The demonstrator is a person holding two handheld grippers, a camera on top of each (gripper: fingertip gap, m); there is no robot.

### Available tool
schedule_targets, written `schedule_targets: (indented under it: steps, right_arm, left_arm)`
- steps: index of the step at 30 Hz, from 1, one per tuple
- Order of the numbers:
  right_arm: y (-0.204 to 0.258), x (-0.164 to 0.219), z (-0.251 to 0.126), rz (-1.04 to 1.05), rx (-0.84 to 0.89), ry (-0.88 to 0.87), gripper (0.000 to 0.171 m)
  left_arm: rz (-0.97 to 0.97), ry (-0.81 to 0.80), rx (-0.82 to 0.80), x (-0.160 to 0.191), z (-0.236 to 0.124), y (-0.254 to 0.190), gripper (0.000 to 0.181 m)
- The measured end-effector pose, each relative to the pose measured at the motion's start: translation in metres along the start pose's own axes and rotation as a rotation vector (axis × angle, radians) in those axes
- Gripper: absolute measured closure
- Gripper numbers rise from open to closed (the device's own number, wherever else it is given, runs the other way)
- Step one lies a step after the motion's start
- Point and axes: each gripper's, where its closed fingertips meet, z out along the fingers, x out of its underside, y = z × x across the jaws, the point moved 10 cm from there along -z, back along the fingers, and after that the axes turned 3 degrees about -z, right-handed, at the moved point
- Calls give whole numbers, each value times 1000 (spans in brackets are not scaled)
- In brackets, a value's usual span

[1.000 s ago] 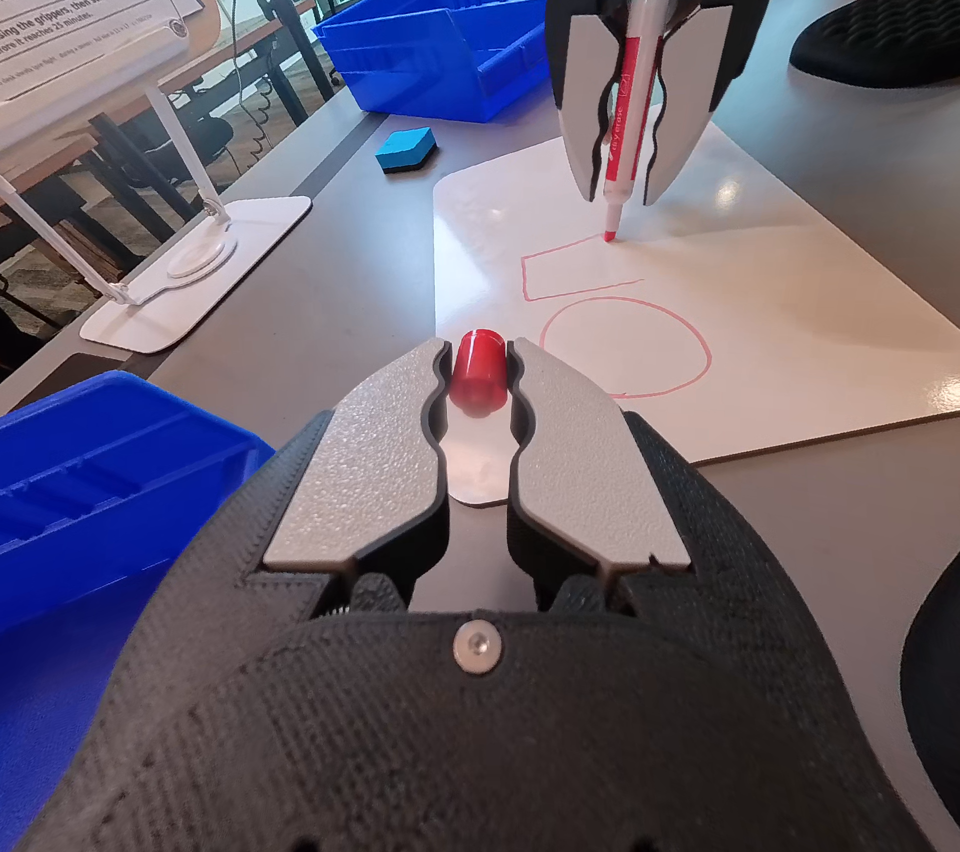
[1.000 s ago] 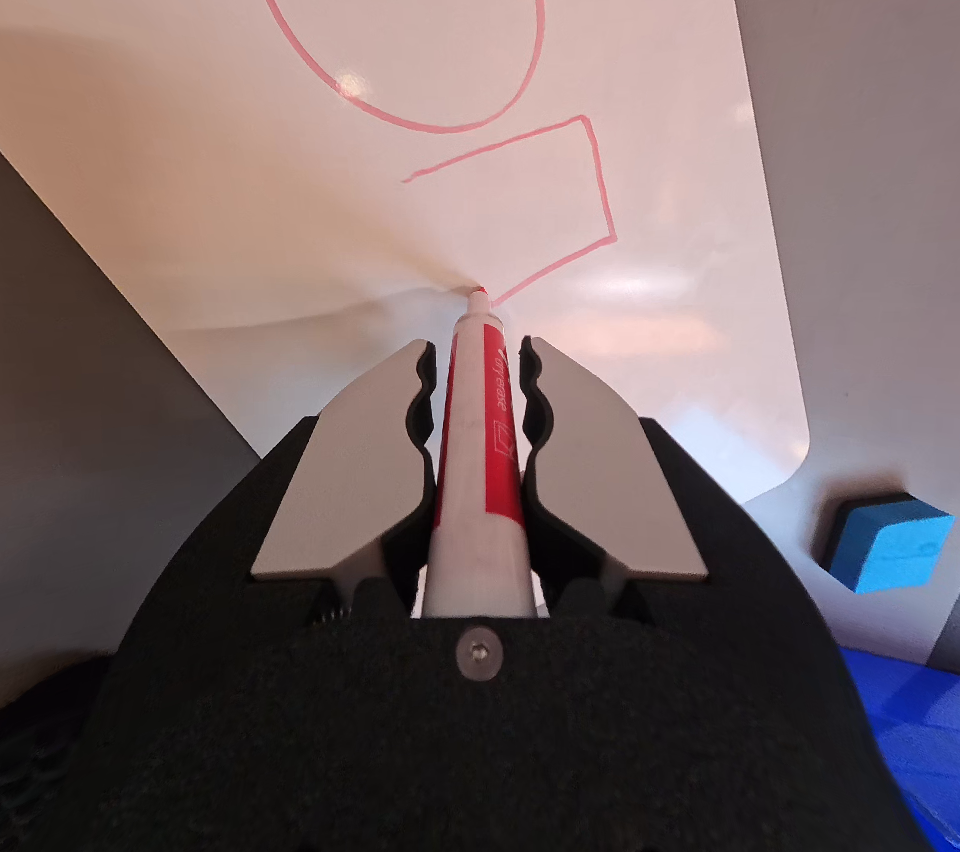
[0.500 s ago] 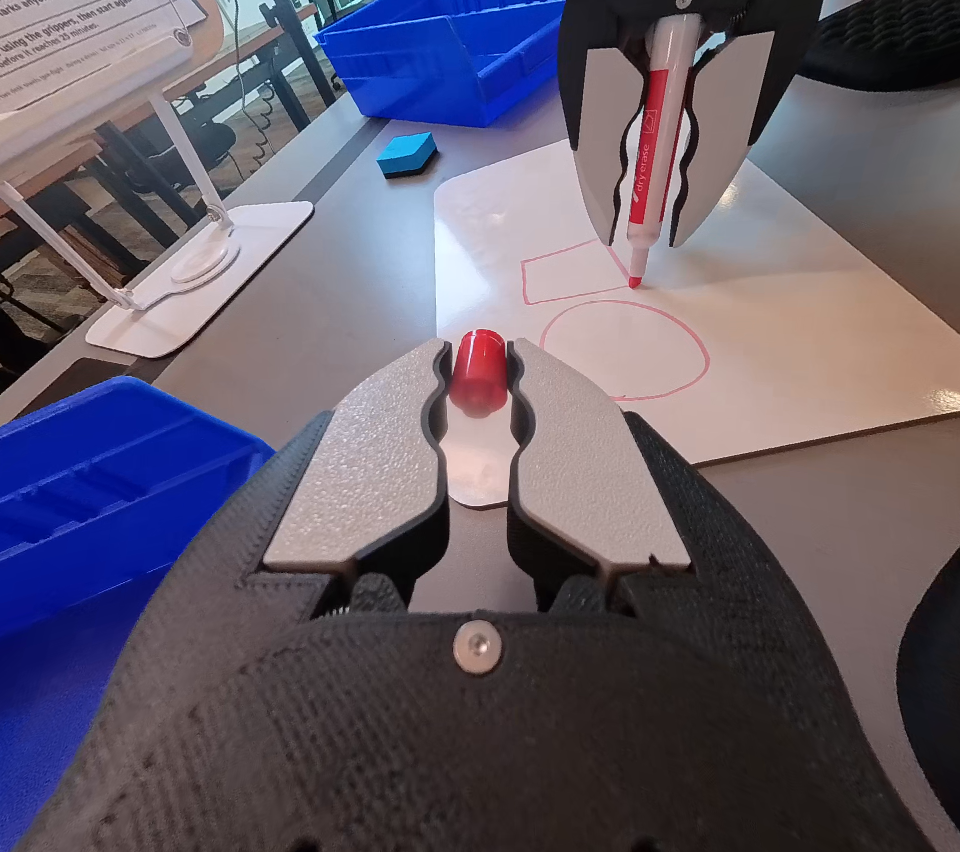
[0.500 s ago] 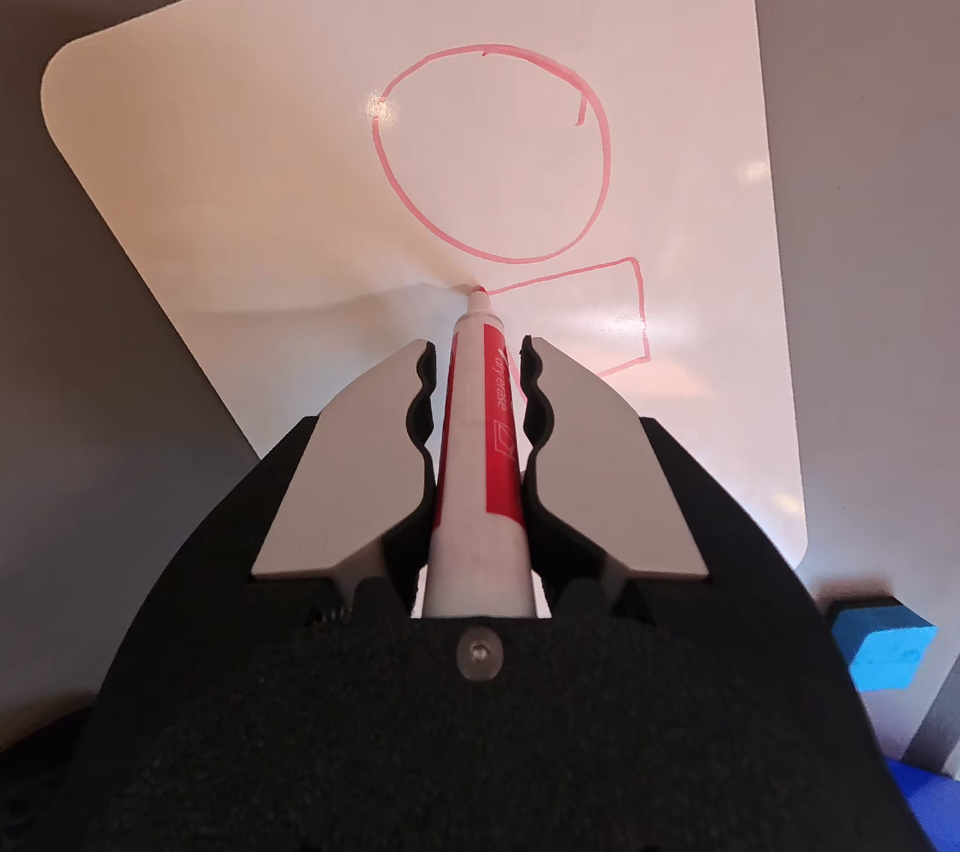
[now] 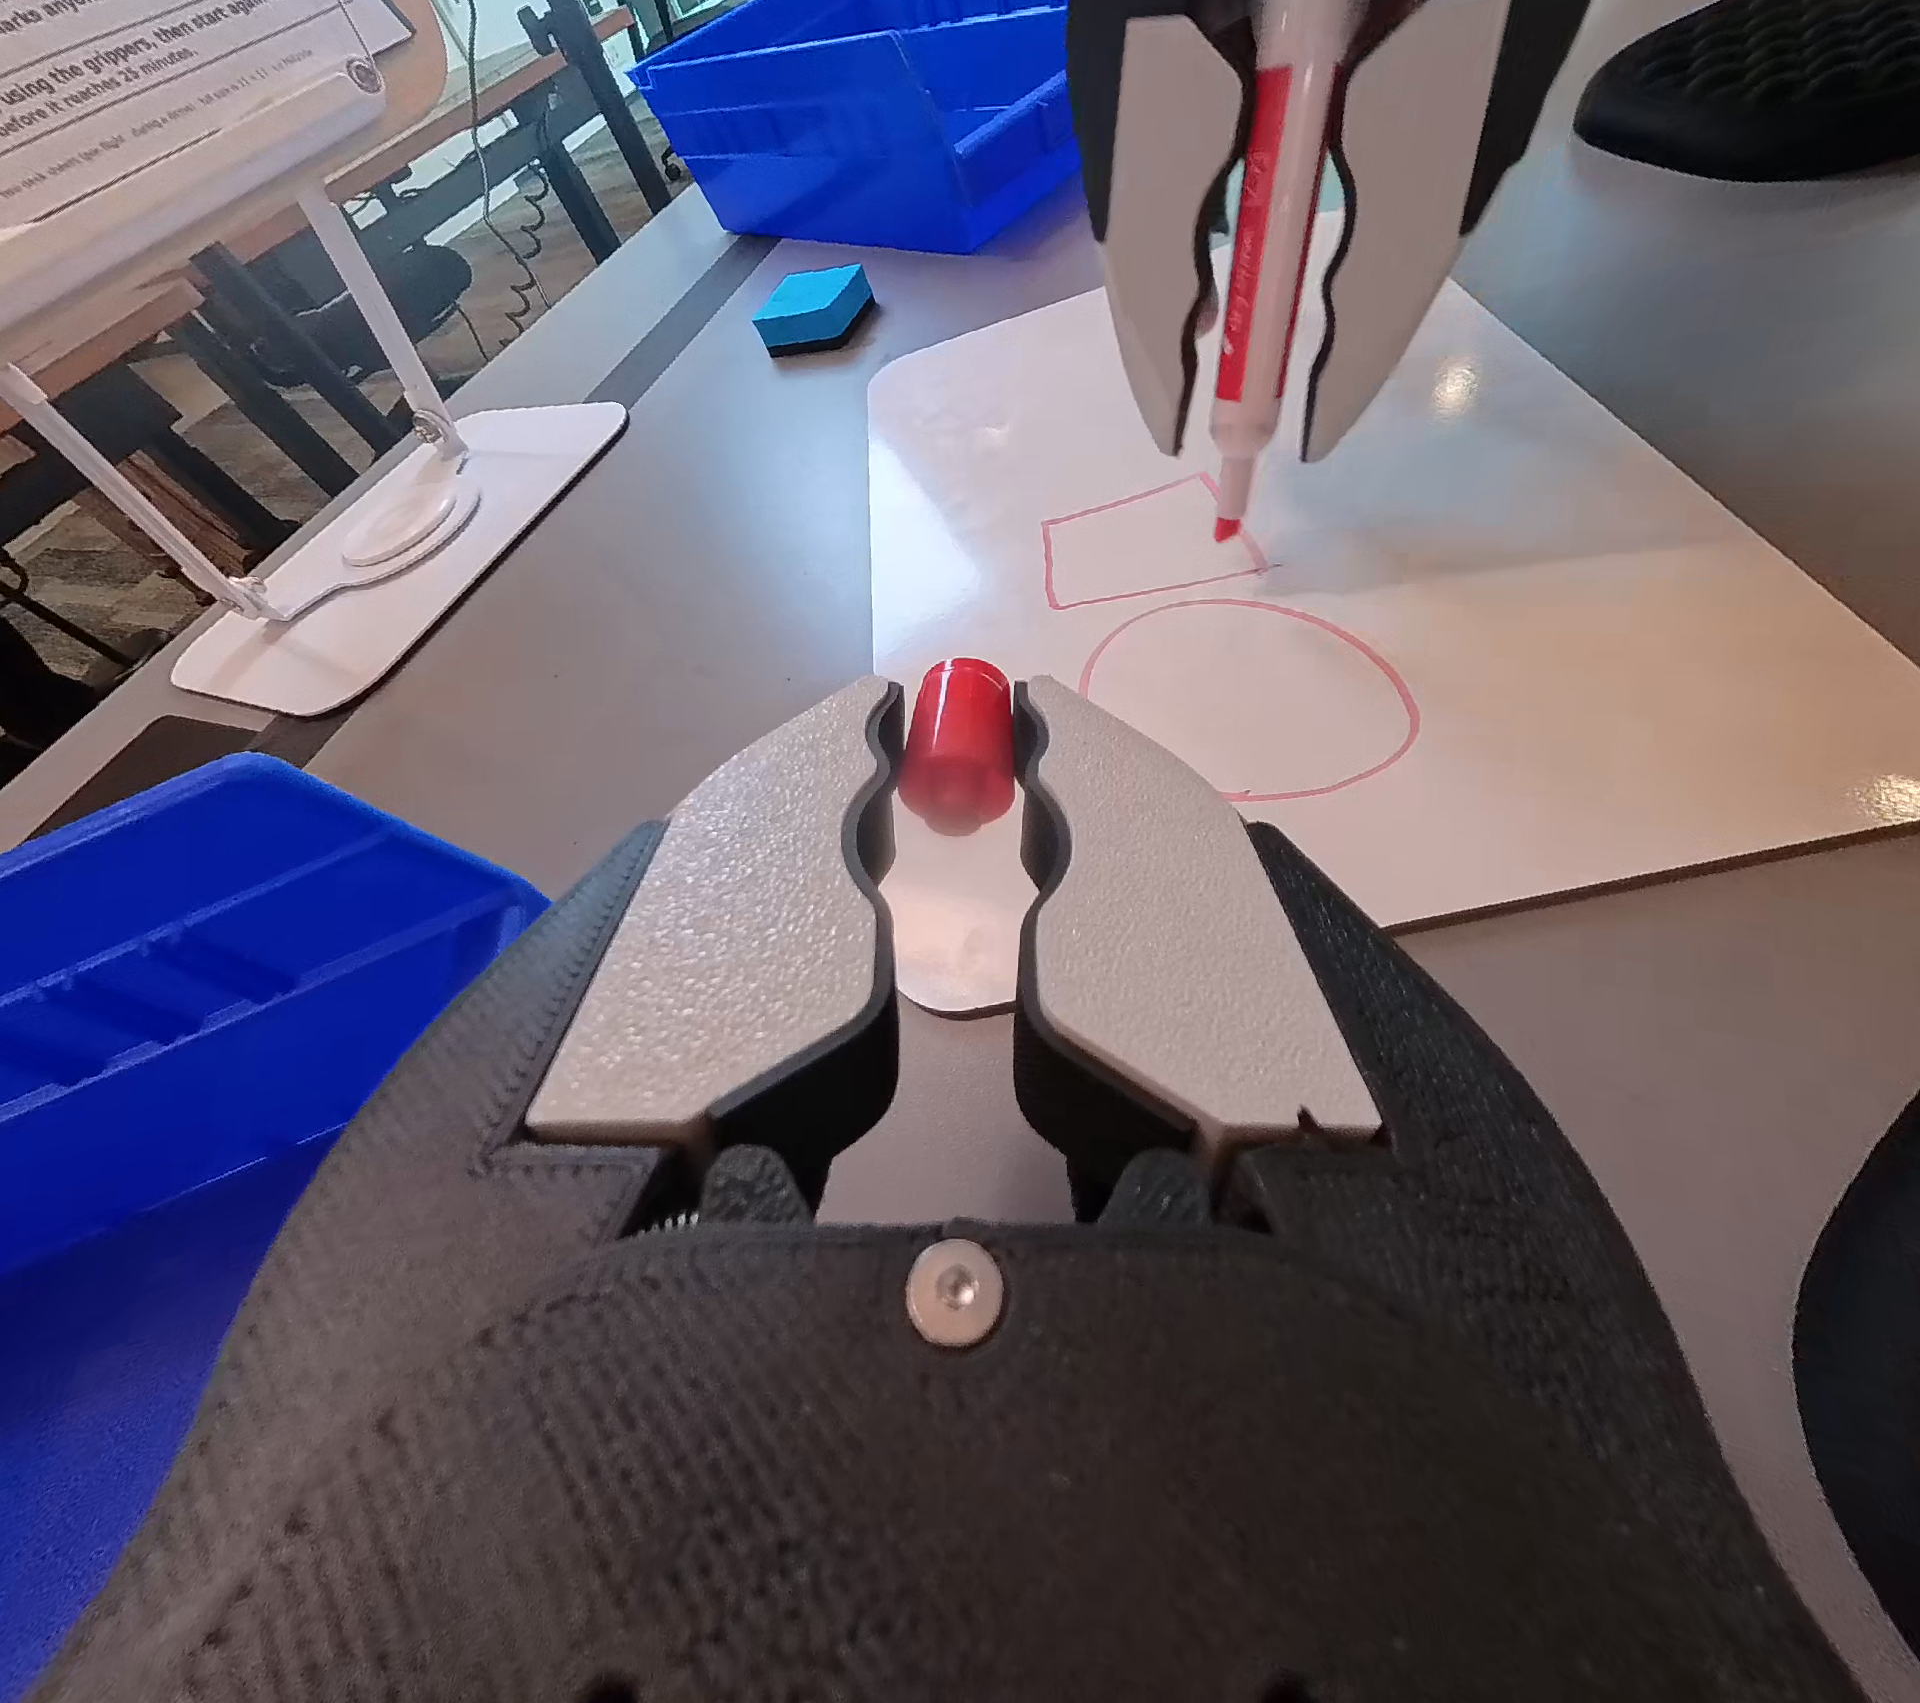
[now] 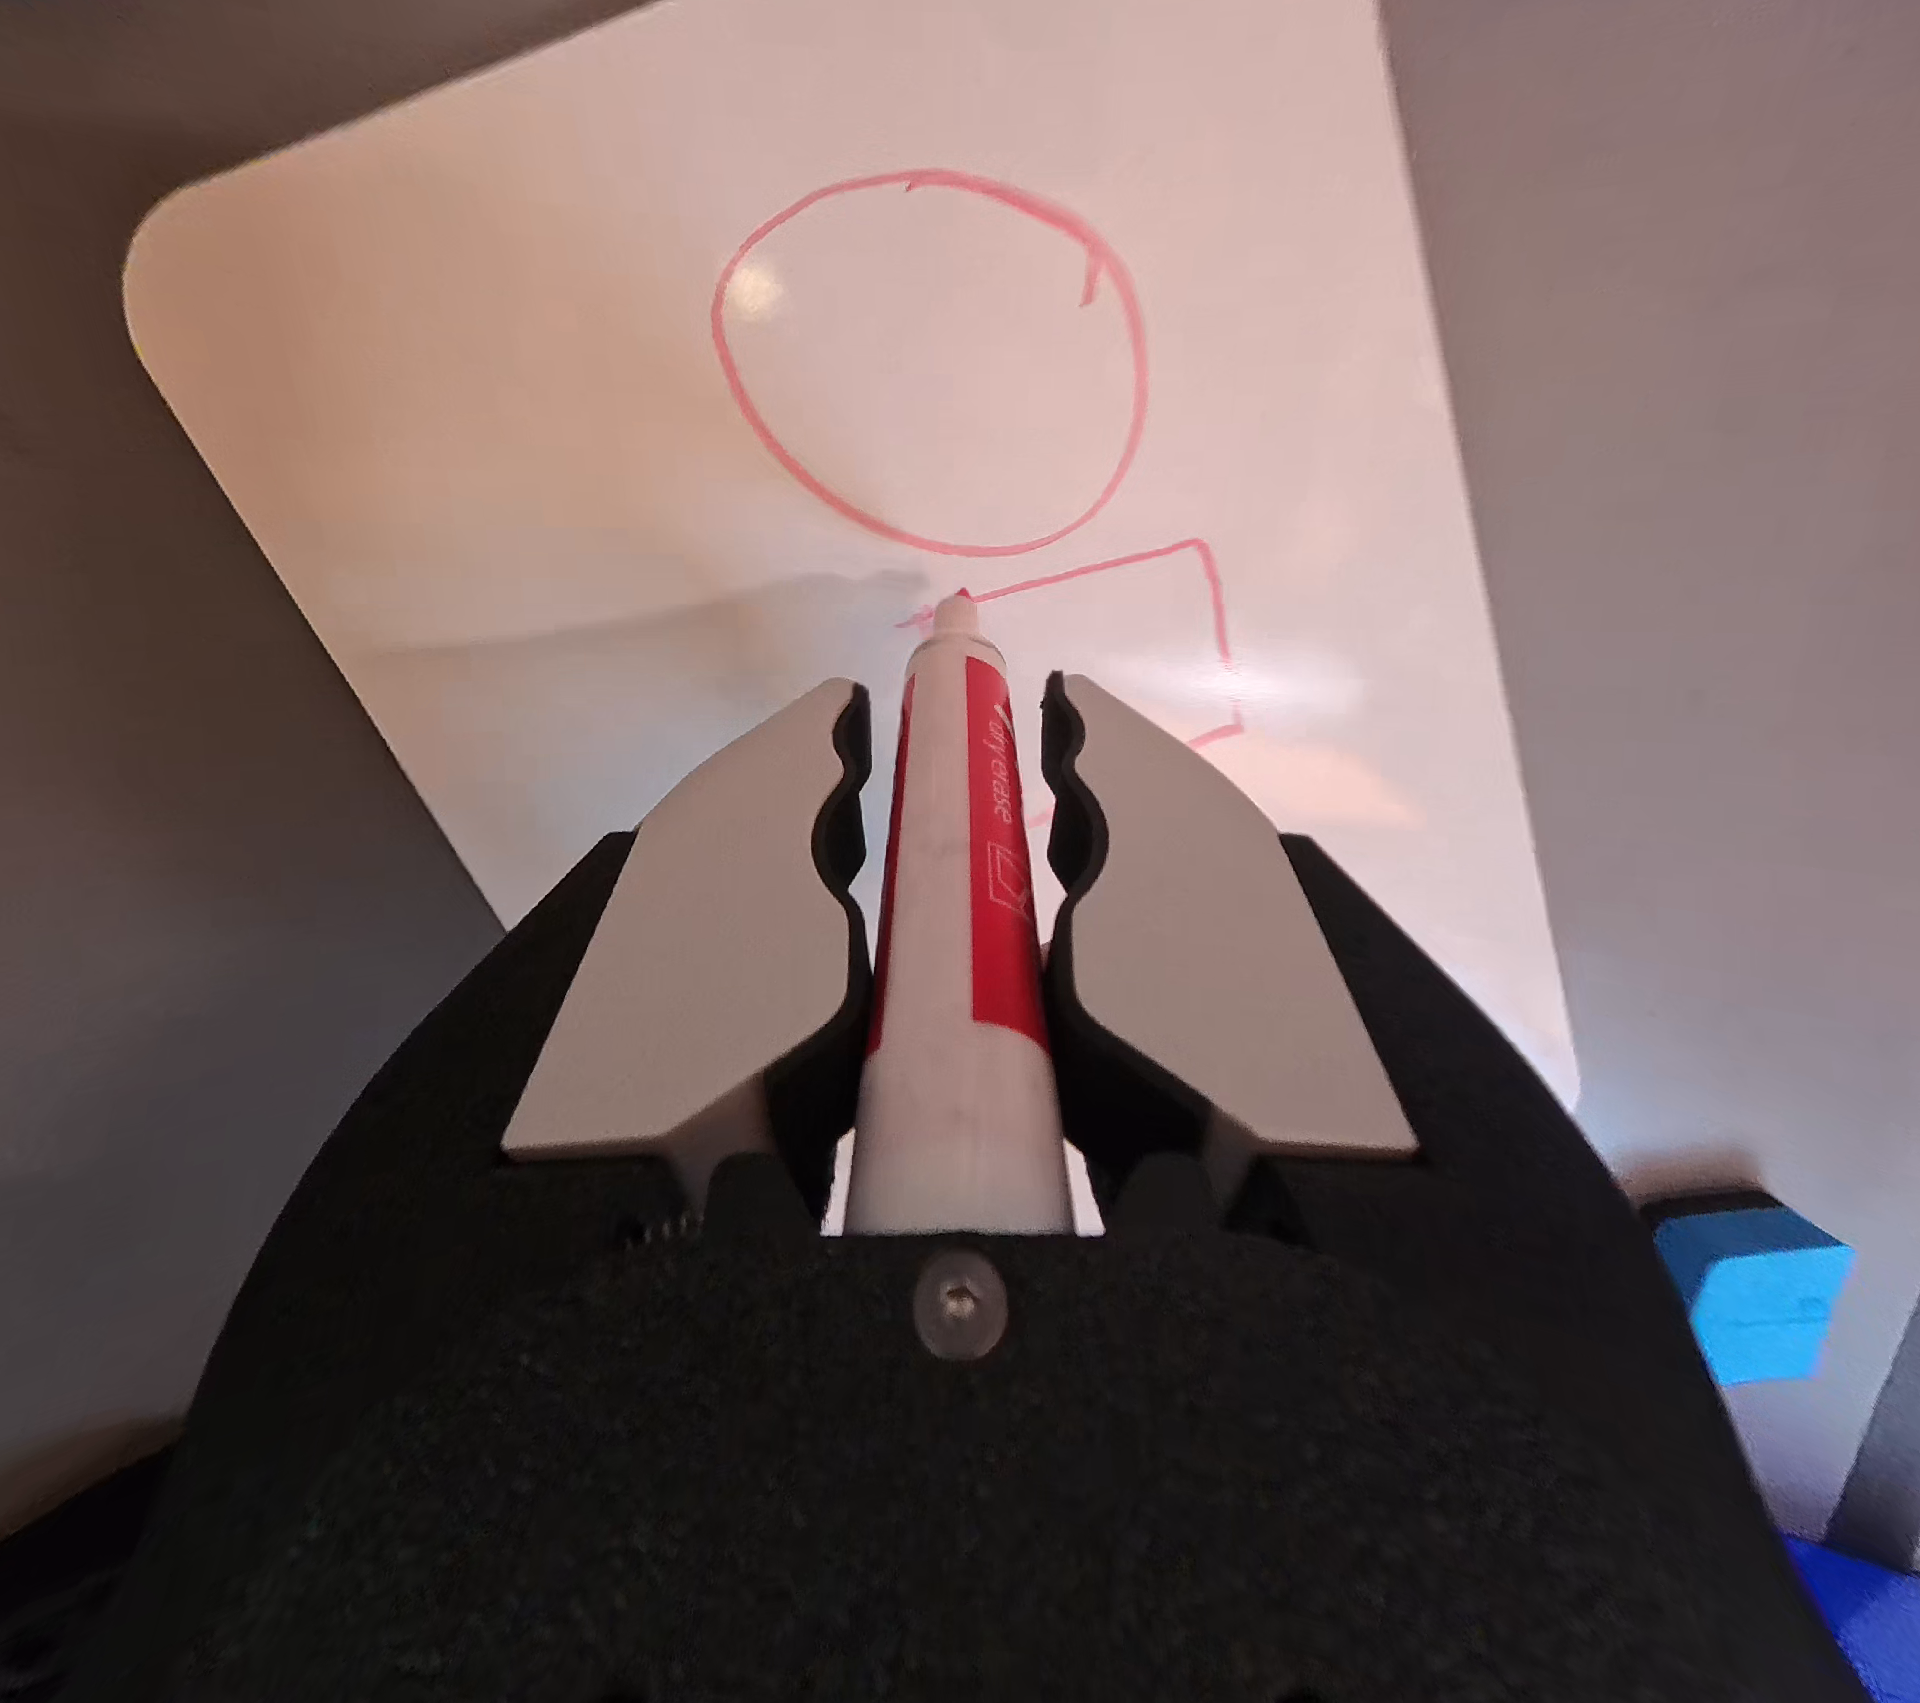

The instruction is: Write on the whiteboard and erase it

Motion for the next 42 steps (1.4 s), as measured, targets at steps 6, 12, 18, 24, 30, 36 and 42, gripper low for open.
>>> schedule_targets:
  steps: [6, 12, 18, 24, 30, 36, 42]
  right_arm:
    - [-29, 6, -18, 36, 98, -9, 138]
    - [-54, 40, -10, 123, 125, 59, 138]
    - [-60, 57, -3, 169, 116, 69, 138]
    - [-53, 53, -2, 149, 75, 61, 138]
    - [-35, 48, -2, 117, 51, 52, 138]
    - [-33, 48, 1, 118, 49, 55, 138]
    - [-33, 50, 1, 109, 56, 78, 138]
  left_arm:
    - [3, 3, 0, 0, 0, 0, 161]
    - [4, 1, -4, 0, 0, 0, 161]
    - [-3, 10, -4, 3, 1, 1, 161]
    - [-4, 15, -5, 4, 2, 1, 161]
    - [-4, 18, 1, 4, 3, 1, 161]
    - [-4, 19, 1, 5, 3, 0, 161]
    - [-7, 23, 5, 5, 4, 0, 161]
